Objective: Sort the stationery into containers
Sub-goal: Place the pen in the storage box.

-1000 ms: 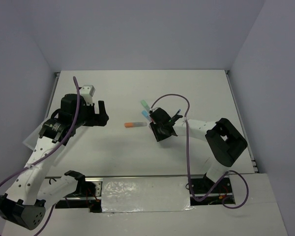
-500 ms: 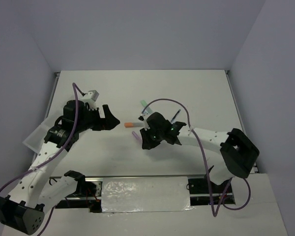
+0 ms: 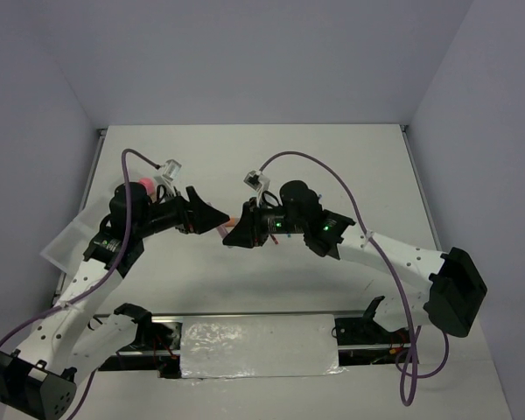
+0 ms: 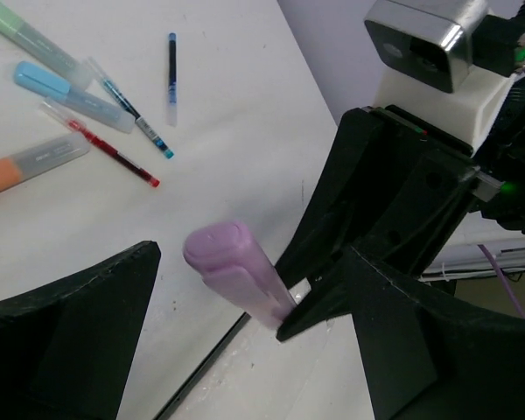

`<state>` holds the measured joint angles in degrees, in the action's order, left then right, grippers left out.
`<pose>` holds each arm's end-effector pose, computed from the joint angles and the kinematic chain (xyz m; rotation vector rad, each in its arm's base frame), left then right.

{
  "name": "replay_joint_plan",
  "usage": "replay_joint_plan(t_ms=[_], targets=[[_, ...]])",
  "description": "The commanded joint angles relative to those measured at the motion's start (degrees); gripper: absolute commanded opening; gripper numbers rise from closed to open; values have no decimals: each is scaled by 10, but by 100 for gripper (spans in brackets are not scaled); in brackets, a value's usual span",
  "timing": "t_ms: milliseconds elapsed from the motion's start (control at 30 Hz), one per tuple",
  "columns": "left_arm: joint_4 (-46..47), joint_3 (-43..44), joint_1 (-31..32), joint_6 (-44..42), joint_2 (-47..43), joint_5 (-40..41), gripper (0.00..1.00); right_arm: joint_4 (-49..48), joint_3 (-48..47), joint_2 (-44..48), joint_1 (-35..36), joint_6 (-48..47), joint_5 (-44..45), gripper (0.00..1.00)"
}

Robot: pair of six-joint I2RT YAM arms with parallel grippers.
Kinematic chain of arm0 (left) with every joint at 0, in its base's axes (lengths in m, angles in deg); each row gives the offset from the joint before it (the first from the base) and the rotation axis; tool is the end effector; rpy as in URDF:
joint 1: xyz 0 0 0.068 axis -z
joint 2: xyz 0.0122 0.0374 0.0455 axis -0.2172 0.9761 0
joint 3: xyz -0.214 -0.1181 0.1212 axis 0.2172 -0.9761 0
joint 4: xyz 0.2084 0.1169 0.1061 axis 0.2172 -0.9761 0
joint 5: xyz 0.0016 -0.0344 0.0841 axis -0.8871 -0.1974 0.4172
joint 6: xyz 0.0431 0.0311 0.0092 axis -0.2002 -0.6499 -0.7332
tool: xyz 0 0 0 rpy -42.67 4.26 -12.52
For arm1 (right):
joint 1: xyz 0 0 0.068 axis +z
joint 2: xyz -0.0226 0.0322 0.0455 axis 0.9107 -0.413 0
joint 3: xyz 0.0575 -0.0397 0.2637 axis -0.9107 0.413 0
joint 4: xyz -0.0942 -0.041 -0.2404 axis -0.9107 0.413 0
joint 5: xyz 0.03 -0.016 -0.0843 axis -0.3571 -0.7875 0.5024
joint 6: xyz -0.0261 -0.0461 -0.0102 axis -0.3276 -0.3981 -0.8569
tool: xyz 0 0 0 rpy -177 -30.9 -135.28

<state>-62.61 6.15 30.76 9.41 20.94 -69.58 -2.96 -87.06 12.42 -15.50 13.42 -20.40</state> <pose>0.1781 -0.0793 0.3330 0.0754 1.9250 -1.2359 0.1803 0.2419 0.3006 -0.7110 1.9847 1.3819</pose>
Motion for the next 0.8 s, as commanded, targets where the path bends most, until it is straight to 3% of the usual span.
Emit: replay_joint_plan(t_ms=[0,100,133,200,233,267,333,367,400,433,467,500,600,667,767], targets=[[53,-5,2,15,0,-26,98,-89,-24,19,9,36,-60,12],[64,-7,2,22,-1,-24,80,-112,-23,12,10,45,-82,14],[65,-7,2,21,-2,-21,53,-117,-22,7,9,48,-84,16],[57,2,2,16,-2,-12,25,-114,-27,1,10,48,-76,24],[47,8,2,9,-2,-3,0,-114,-29,-2,8,47,-76,28],[16,24,2,4,-2,27,0,-124,-29,-6,8,48,-78,40],[-22,43,2,-14,0,66,0,-131,-26,-7,7,53,-76,54],[-76,66,2,-20,1,126,0,-125,-27,-5,3,48,-74,63],[-113,81,2,-28,6,173,0,-93,-26,-1,1,36,-47,83],[-153,100,2,-35,11,235,0,-67,-26,5,-3,26,-17,84],[-199,140,-2,-32,19,371,0,-35,-24,23,-9,17,20,85],[-283,159,-6,-26,43,438,0,24,-20,31,-11,7,103,98],[-369,211,-51,-14,97,617,0,107,-5,64,-25,3,215,100],[-365,212,-119,-24,136,637,0,124,10,85,-28,-5,226,100],[-339,206,-229,-39,190,585,0,136,19,102,-29,-22,217,100]])
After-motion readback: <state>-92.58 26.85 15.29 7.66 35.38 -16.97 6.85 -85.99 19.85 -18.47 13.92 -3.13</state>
